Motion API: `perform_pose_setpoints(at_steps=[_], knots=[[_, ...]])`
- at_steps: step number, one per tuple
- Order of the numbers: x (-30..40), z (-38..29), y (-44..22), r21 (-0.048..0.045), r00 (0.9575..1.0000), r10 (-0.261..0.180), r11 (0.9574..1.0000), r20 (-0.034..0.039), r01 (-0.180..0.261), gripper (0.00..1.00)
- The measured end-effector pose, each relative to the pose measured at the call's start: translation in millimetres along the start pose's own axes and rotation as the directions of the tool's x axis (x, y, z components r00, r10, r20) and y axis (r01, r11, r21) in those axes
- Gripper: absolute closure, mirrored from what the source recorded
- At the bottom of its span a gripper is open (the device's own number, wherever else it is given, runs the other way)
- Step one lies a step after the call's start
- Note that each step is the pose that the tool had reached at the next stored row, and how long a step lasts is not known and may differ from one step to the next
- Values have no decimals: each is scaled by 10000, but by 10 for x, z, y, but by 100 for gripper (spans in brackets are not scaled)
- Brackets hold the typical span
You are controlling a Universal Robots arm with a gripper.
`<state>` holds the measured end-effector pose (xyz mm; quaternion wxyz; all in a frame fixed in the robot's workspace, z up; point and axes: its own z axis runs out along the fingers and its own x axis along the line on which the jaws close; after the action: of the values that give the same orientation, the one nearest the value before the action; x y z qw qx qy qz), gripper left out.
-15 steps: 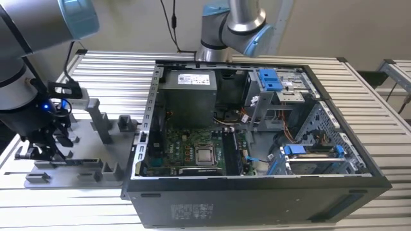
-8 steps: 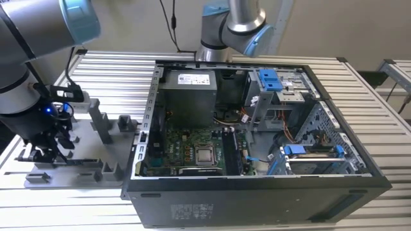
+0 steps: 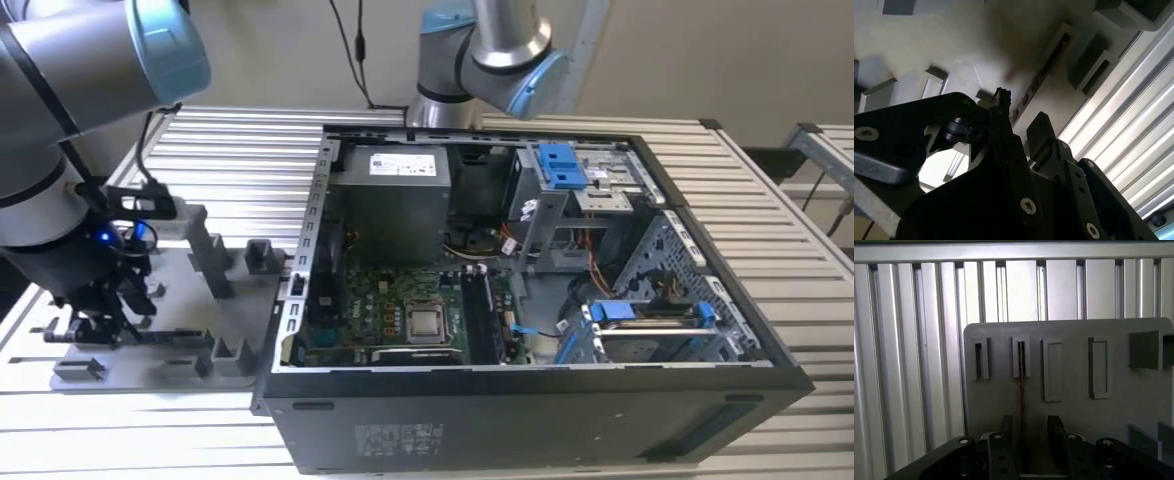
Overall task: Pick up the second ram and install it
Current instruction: 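Pick up the second ram and move it above second insertion slot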
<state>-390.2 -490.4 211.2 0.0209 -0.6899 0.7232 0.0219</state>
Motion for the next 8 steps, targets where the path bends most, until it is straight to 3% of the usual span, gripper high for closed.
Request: perform_pose_setpoints(at_steps=[8], knots=[[8,92,34,-4,9994,-332,9994,0,332,58]])
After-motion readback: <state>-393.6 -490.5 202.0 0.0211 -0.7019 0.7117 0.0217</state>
